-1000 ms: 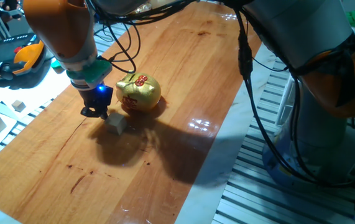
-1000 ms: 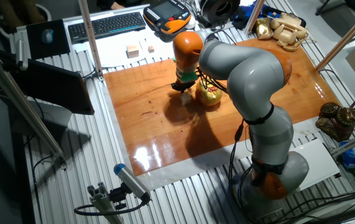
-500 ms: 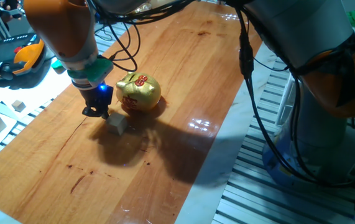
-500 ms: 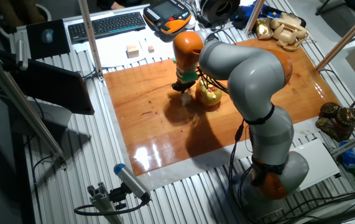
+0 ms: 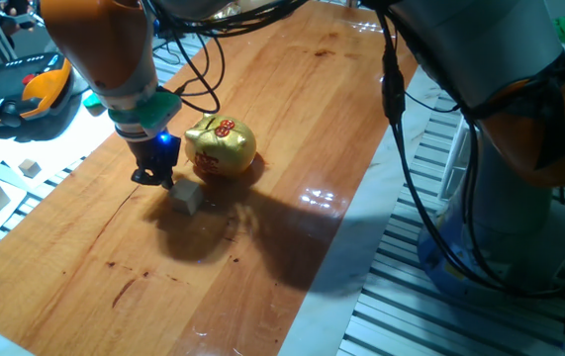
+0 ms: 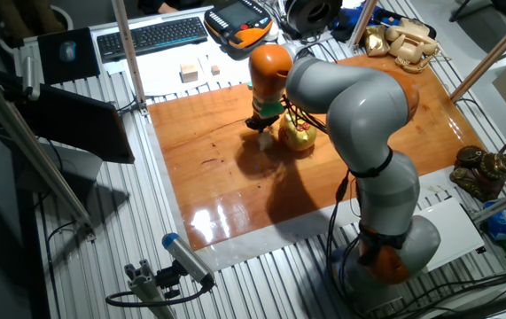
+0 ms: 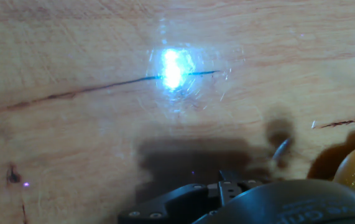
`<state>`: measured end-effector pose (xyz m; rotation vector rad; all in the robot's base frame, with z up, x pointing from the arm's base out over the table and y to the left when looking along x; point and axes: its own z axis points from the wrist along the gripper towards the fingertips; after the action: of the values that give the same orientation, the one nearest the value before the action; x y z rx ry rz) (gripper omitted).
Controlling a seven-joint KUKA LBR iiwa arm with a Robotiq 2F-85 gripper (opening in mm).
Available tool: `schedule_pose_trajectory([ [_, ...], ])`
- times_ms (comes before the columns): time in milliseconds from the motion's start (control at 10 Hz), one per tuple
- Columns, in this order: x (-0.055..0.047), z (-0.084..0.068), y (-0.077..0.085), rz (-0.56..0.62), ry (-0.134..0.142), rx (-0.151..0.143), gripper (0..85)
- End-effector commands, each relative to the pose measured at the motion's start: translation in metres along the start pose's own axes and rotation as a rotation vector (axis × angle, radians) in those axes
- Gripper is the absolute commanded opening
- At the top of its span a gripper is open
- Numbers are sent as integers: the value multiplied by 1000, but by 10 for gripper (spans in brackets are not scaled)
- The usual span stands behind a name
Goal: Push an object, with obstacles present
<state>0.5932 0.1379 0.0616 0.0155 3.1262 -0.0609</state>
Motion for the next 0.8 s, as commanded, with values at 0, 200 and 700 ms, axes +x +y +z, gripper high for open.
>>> schedule_pose_trajectory([
  [0,-1,-1,0,8,-7,-5,0],
  [200,-6,-10,1,11,-10,1,0],
  [700,-22,-72,-9,-8,11,-4,0],
])
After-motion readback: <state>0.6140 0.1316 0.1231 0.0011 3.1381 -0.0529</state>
